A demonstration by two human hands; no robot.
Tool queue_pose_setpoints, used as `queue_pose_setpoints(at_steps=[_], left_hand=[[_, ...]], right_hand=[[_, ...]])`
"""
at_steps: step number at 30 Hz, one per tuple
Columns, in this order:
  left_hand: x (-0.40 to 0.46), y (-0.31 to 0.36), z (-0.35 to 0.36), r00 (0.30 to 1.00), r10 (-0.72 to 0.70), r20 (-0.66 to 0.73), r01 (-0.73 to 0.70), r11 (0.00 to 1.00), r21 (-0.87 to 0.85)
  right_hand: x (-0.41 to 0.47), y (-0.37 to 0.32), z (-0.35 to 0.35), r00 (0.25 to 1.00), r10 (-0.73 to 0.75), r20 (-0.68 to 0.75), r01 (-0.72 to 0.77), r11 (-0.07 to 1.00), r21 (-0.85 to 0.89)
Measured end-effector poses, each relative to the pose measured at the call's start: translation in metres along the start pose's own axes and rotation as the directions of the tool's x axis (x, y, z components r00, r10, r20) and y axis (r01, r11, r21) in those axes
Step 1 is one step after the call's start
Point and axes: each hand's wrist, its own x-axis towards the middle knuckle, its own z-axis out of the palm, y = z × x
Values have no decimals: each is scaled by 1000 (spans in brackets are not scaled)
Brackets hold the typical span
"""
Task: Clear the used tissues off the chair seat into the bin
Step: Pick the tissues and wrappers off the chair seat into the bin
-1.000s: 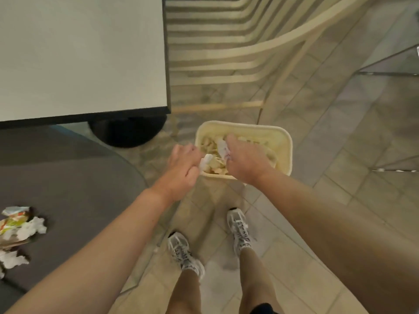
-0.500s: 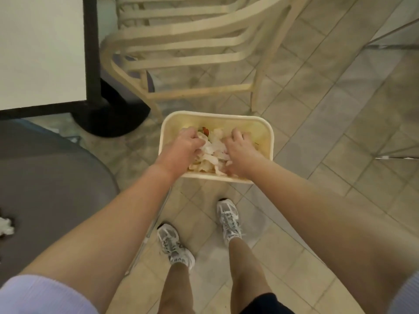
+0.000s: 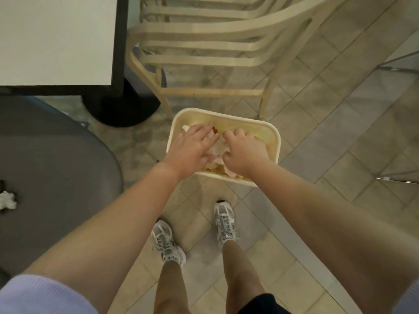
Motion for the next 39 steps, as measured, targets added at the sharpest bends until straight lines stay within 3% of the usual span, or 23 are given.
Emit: queue_pose_setpoints(at_steps=[6,13,19,26,39], left_hand=[[-39,-6,-24,986,-98,-132,96,995,-24],[-101,-45,-33,947,-238,-214,226,971,-80],[-166,-97,-22,888,-406,-215,380,912,-153],[-252,-177,-5,809,-546,-217,513,836,-193],[-359,-330,31,543,-826,-153,783,564,-263]], right_hand=[[-10,-31,-27,972,-171,-162,160,984,-82],[-5,-103,-31,923,-345,-169,330,937,-112],[2,-186,-19,834,-547,-76,541,836,-89],[23,-291,8,805,-590,63,593,800,-87],[80,-466,80,677,-692,251,728,680,-88]])
